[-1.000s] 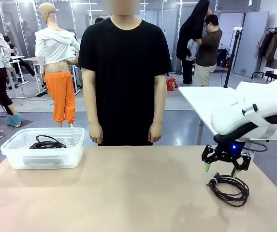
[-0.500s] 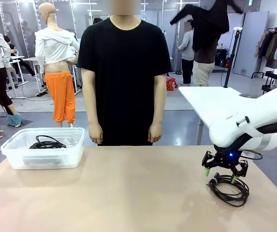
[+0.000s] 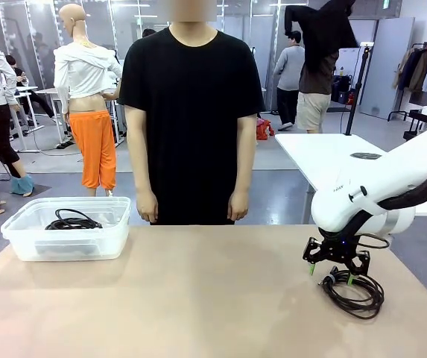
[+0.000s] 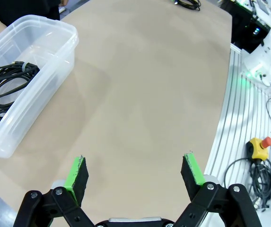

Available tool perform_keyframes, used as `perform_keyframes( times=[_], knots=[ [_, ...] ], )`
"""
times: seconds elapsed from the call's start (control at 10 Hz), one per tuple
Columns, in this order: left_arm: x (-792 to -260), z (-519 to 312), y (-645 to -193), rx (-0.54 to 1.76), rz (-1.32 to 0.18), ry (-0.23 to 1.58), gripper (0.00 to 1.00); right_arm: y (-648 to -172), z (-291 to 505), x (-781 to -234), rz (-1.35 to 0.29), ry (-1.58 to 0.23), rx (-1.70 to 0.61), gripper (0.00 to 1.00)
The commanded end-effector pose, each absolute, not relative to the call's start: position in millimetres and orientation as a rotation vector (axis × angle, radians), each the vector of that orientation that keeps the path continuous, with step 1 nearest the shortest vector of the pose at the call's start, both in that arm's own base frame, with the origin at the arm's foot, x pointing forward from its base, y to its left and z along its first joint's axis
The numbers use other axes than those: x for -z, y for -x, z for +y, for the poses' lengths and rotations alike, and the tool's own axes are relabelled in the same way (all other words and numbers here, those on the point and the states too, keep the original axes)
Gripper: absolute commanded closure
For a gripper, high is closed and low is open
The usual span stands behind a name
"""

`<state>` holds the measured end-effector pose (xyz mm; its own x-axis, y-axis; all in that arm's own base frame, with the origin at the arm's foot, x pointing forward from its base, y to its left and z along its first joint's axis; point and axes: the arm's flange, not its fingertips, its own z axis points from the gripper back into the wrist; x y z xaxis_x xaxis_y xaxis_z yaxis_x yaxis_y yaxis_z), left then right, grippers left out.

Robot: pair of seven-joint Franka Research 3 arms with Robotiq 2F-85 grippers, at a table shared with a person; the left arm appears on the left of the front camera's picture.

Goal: Organize and store the cables.
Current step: Place the USB Extension Cable into the Organizing box.

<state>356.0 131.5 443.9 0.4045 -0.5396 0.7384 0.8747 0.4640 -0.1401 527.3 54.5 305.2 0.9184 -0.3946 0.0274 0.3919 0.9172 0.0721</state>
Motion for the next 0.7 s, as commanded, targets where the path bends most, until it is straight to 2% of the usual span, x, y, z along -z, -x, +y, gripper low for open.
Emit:
perform_keyframes(
  times=[0.0, 0.1, 0.2, 0.3, 0.4, 0.6],
  knots=[
    [-443.8, 131.4, -353.6, 0.967, -0.696, 0.582, 0.0, -534.6, 59.3, -302.4, -0.043, -0.035, 0.444, 0.13],
    [-443.8, 131.4, -353.6, 0.967, -0.696, 0.582, 0.0, -534.0, 58.4, -299.9, -0.031, -0.037, 0.444, 0.31],
    [-443.8, 131.4, -353.6, 0.967, -0.696, 0.582, 0.0, -532.5, 59.5, -298.7, -0.022, -0.034, 0.44, 0.56],
    [-443.8, 131.4, -353.6, 0.967, -0.696, 0.582, 0.0, -532.7, 59.7, -298.8, -0.028, -0.023, 0.439, 0.86],
    [-443.8, 131.4, -353.6, 0.967, -0.696, 0.582, 0.0, -533.8, 58.3, -299.7, -0.032, -0.017, 0.44, 1.0],
    [-443.8, 131.4, -353.6, 0.967, -0.696, 0.582, 0.0, -533.4, 57.3, -300.0, -0.029, -0.009, 0.447, 1.0]
  ],
)
